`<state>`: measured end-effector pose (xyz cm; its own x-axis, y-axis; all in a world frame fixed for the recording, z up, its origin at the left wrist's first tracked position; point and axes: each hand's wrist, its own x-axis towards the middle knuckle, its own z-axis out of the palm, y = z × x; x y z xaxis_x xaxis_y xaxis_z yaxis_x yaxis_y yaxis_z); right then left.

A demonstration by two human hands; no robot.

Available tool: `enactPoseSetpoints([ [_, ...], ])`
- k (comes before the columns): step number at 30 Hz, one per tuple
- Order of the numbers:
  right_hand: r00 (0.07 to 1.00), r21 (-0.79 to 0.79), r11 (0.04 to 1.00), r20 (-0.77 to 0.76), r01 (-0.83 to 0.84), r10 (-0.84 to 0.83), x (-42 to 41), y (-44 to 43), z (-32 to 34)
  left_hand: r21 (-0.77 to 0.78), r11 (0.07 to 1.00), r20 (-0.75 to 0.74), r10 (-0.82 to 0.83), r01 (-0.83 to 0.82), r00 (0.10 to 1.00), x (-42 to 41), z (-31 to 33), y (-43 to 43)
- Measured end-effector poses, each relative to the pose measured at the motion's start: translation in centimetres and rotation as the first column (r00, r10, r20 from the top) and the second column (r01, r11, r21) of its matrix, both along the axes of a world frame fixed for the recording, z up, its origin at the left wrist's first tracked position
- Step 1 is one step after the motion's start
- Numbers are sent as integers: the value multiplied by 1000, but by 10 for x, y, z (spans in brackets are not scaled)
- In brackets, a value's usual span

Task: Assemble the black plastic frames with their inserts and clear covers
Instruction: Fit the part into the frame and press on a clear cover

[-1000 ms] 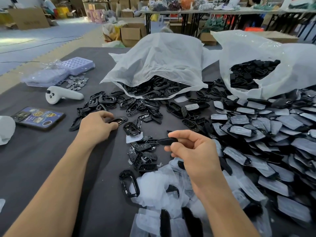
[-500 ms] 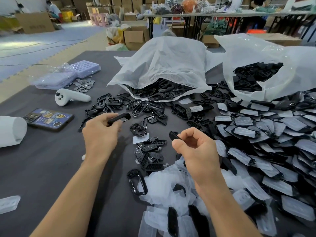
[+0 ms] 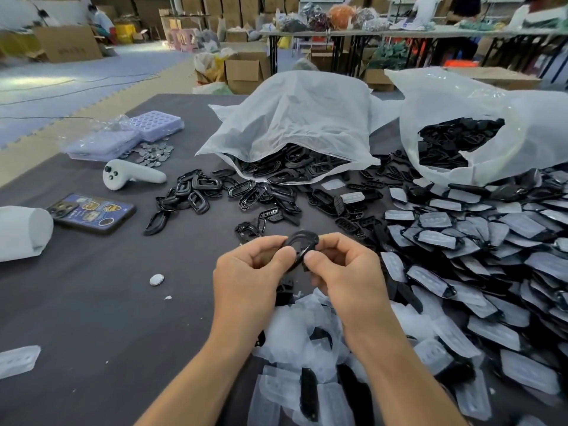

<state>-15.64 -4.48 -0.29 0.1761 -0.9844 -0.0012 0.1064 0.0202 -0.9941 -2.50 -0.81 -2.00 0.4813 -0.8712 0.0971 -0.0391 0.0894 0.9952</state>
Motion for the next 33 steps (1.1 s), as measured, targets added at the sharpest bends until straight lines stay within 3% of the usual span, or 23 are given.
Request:
enactPoseSetpoints([
  [5, 997, 21, 998, 30, -67, 67, -1, -1, 0, 60, 998, 84, 14, -19, 996, 7, -3, -2],
  [14, 988, 90, 991, 122, -102, 90, 0, -2, -1, 26, 999, -42, 26, -25, 999, 9, 2, -2],
  [20, 991, 104, 990, 106, -96, 85, 2, 1, -2, 1, 1000, -93, -5, 5, 996, 7, 4, -1],
  [30, 991, 104, 990, 101, -97, 86, -3, 1, -4, 28, 999, 90, -29, 27, 996, 4, 2, 0],
  [33, 992, 83, 992, 88, -99, 92, -3, 0, -5, 17, 998, 36, -59, 59, 998, 3, 3, -2],
])
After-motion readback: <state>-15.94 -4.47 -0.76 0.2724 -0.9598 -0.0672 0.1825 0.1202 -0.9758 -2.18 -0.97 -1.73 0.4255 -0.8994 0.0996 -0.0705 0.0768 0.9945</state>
